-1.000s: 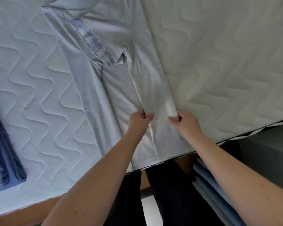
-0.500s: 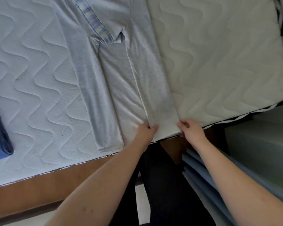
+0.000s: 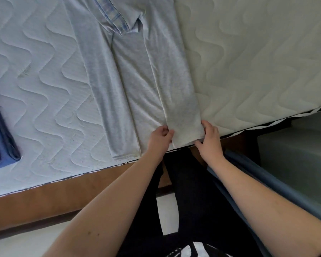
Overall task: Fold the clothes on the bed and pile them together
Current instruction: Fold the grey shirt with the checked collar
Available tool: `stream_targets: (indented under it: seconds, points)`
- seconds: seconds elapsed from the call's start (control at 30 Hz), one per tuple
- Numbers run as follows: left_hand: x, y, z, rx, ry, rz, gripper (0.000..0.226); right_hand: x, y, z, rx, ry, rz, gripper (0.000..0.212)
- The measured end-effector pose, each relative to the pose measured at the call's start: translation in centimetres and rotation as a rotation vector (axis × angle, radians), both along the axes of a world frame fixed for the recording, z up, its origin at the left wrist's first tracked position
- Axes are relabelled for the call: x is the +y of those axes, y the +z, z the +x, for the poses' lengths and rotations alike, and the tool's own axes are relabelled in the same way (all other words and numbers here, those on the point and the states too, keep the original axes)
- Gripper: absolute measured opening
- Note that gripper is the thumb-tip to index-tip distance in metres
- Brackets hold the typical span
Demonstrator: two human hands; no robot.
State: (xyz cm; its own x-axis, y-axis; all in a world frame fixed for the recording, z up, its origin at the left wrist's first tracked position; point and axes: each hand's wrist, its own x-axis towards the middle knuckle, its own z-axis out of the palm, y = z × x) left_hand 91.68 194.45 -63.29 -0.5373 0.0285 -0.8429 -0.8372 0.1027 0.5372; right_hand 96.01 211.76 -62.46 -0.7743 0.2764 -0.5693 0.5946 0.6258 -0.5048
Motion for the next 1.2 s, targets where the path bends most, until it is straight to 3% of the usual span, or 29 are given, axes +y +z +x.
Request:
stream_targets:
  seconds: [0.2, 0.27, 0.5, 0.57, 0.7, 0.9, 1.07, 1.2]
  points:
    - [1.0, 1.7, -1.6, -0.123, 0.161, 0.256, 0.013, -1.8, 0.0, 0.7, 0.08, -0.144, 0.073, 0.07]
    - [1.3, 2.2, -1.4, -0.131, 0.18, 0.278, 0.014, -2.2, 0.1, 0.4, 0.077, -0.226, 0.068, 0.054]
    - [2.3, 2.2, -0.6, -0.123, 0.112, -0.01, 0.018, -1.1, -0.1, 0.8, -0.02, -0.325, 0.095, 0.027]
    - [3.0, 1.6, -0.4, -0.108, 0.091, -0.063, 0.018, -0.7, -0.4, 1.1, -0.037, -0.407, 0.012, 0.015]
    - [3.6, 0.6, 0.1, -0.005, -0.067, -0.298, 0.016, -0.1, -0.7, 1.4, -0.084, -0.515, -0.128, 0.026]
    - [2.3, 0.7, -0.1, 0.11, -0.274, -0.501, 0.023, 0.8, 0.0, 0.3, -0.213, 0.057, 0.297, 0.018]
    - [1.2, 0.8, 0.0, 0.133, -0.292, -0.476, 0.018, 0.4, 0.0, 1.0, -0.253, 0.236, 0.387, 0.027]
    - [0.6, 1.2, -0.2, 0.216, -0.263, -0.448, 0.01, 0.4, 0.5, 1.7, -0.241, 0.237, 0.366, 0.023]
